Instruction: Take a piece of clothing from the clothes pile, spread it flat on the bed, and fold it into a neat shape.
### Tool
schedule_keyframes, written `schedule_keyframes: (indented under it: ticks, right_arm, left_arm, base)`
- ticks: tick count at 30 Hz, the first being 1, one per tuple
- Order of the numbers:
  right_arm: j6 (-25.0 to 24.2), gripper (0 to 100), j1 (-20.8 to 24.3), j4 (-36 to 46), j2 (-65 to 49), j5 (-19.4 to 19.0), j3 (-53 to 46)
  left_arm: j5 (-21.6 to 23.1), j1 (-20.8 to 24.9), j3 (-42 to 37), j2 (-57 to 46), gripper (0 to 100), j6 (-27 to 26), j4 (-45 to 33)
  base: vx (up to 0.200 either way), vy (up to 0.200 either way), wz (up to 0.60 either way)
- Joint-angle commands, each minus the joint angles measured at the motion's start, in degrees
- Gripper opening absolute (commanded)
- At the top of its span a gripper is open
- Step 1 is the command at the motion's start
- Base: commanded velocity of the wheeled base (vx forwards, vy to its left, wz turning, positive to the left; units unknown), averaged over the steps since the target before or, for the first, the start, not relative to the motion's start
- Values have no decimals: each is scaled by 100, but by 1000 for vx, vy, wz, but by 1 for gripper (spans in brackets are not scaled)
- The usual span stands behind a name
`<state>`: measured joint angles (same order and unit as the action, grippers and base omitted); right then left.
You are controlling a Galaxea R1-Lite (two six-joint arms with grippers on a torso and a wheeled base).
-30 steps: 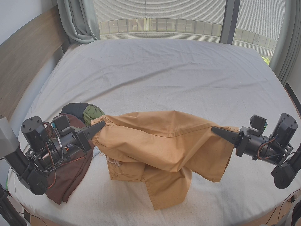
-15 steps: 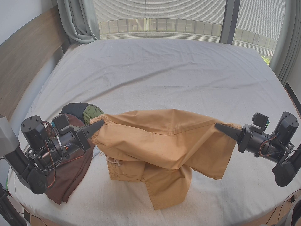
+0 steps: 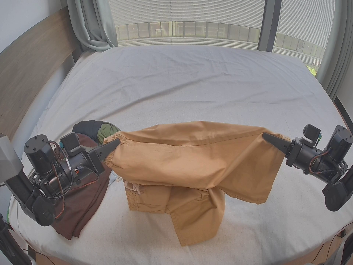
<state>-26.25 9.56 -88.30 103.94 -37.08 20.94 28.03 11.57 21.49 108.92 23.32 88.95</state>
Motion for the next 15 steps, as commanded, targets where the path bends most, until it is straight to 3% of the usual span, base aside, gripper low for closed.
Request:
schedule_keyframes:
  ticks: [1,15]
  right_arm:
    - [-12,0,-103,-3,74,-1,41]
    - [-30,0,-288,-3,206,-9,103]
  left_arm:
    - [1,-6,4,24,0,6,8]
    - [1,-164,136,33,0,15,8]
  base:
    - [0,0,0]
    - [0,0,0]
